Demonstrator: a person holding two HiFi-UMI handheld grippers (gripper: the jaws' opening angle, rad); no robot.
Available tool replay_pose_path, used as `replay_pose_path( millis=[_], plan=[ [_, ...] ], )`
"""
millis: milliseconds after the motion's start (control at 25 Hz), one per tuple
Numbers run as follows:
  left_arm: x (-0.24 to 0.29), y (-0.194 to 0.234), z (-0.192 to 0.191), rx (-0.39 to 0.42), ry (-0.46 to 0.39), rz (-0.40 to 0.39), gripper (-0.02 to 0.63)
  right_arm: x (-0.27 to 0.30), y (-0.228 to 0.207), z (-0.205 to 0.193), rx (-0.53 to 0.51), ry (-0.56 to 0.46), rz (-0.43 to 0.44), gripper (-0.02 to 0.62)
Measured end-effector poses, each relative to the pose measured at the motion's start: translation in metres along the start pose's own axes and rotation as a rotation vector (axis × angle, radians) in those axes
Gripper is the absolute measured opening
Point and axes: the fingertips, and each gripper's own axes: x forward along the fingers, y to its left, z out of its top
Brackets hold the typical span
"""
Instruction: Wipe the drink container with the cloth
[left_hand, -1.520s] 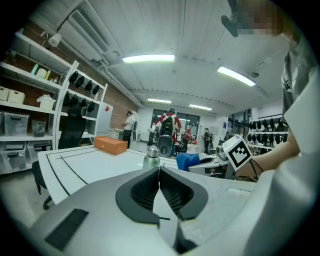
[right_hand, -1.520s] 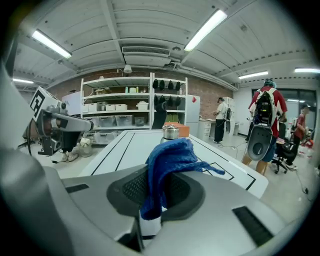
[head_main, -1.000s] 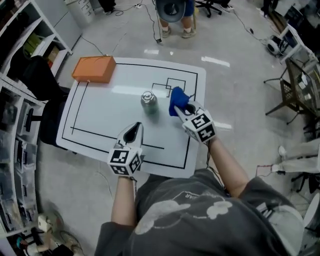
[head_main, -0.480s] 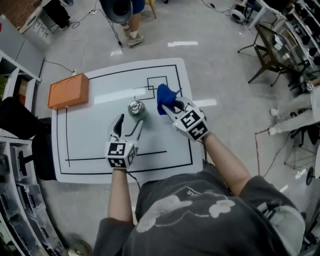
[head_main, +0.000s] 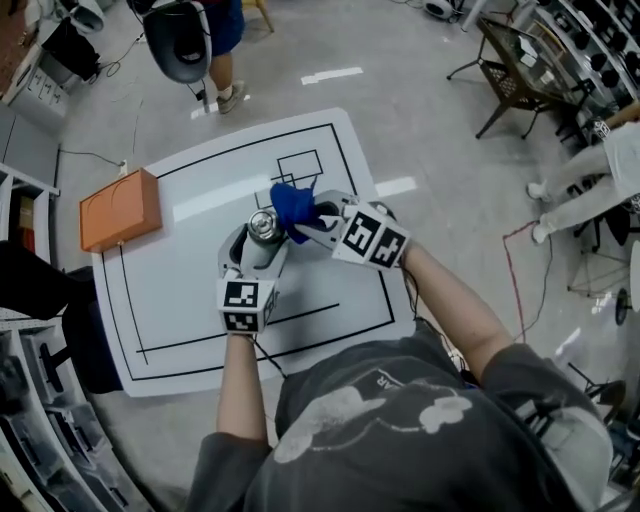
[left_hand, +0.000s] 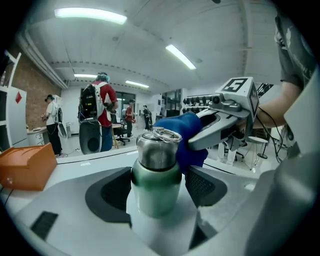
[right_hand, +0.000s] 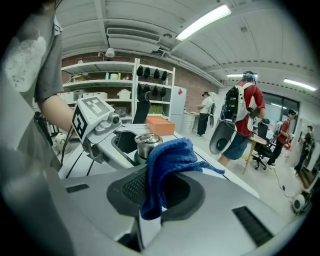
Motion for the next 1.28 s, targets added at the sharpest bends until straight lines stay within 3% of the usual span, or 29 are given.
replay_pose_path(
  millis=[160, 360, 1280],
  plan=[
    [0.003, 0.003, -0.001, 0.033, 0.008, -0.002, 0.318, 0.013, 0.001, 0.006, -0.05, 0.029, 0.04, 0.044],
    [0.002, 0.004, -0.001, 0.022, -0.015, -0.04, 0.314, 0.022, -0.002, 0.004, -0.037, 0.044, 0.059, 0.043],
    [0.0, 0.002, -0.003, 0.118, -0.007, -0.25, 0.314, 0.065, -0.011, -0.057, 0.028, 0.22, 0.036, 0.041]
  ],
)
